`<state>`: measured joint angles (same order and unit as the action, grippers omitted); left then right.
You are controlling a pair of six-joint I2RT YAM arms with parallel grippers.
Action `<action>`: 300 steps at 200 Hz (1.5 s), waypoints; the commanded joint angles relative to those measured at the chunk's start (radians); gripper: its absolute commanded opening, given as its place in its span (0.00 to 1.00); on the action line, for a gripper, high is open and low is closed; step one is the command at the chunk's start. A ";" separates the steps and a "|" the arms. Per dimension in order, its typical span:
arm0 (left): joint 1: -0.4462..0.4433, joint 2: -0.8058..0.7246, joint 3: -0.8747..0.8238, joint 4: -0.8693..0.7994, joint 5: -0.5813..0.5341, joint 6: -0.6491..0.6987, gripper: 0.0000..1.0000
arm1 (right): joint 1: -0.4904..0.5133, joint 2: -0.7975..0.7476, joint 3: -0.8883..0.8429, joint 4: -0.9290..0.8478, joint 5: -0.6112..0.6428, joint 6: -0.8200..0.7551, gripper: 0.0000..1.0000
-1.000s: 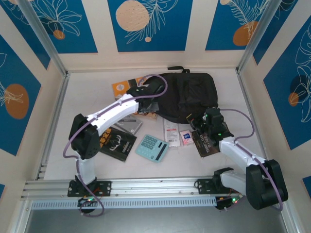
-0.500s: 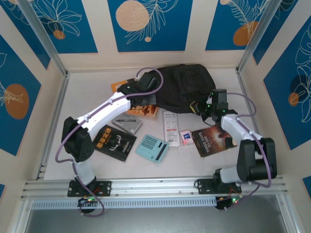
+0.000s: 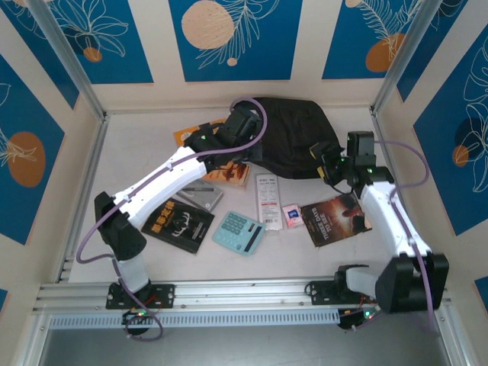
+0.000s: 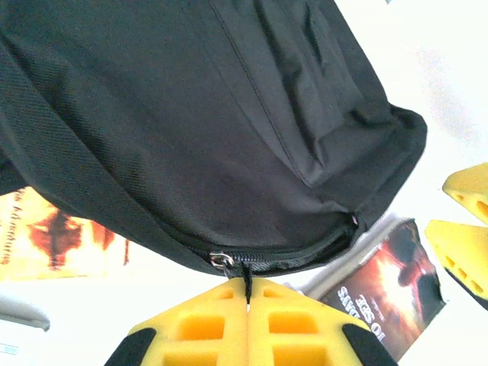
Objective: Pack the student bag
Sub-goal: Unzip the student bag at the top-center of the table.
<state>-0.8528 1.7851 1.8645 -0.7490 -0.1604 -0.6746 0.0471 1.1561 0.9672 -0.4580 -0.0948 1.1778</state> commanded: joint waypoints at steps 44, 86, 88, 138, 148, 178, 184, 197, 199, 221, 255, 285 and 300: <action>-0.072 -0.053 -0.047 0.018 0.031 -0.057 0.00 | 0.127 -0.064 -0.170 0.160 -0.139 0.340 0.71; -0.098 -0.096 -0.128 0.039 0.041 -0.080 0.00 | 0.221 -0.012 -0.158 0.236 -0.051 0.403 0.69; -0.098 -0.100 -0.132 0.042 0.041 -0.082 0.00 | 0.222 -0.010 -0.159 0.238 -0.046 0.404 0.68; -0.097 -0.155 -0.240 0.071 -0.007 -0.076 0.00 | 0.229 0.066 -0.208 0.257 -0.010 0.401 0.26; -0.095 -0.163 -0.255 0.069 -0.028 -0.069 0.00 | 0.229 0.072 -0.223 0.269 -0.006 0.385 0.18; -0.083 -0.176 -0.298 0.066 -0.088 -0.044 0.00 | 0.223 0.076 -0.259 0.298 -0.001 0.340 0.00; -0.079 -0.177 -0.303 0.065 -0.097 -0.042 0.00 | 0.224 0.076 -0.263 0.302 0.001 0.332 0.00; -0.064 -0.179 -0.321 0.068 -0.110 -0.040 0.00 | 0.224 0.077 -0.273 0.307 0.000 0.318 0.00; -0.062 -0.180 -0.323 0.069 -0.111 -0.040 0.00 | 0.224 0.077 -0.274 0.308 -0.001 0.316 0.00; -0.037 -0.176 -0.345 0.080 -0.097 -0.039 0.00 | 0.226 0.080 -0.290 0.328 -0.017 0.301 0.00; -0.015 -0.155 -0.351 0.087 -0.020 -0.048 0.00 | 0.240 0.082 -0.302 0.349 -0.020 0.287 0.00; -0.015 -0.117 -0.310 0.081 0.107 -0.064 0.28 | 0.264 0.083 -0.296 0.350 -0.007 0.278 0.00; -0.017 -0.078 -0.250 0.043 0.131 -0.059 0.43 | 0.283 0.083 -0.285 0.337 0.014 0.255 0.00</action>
<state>-0.8703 1.6524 1.5284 -0.6758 -0.1268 -0.7269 0.3000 1.2350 0.6716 -0.1318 -0.0990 1.4788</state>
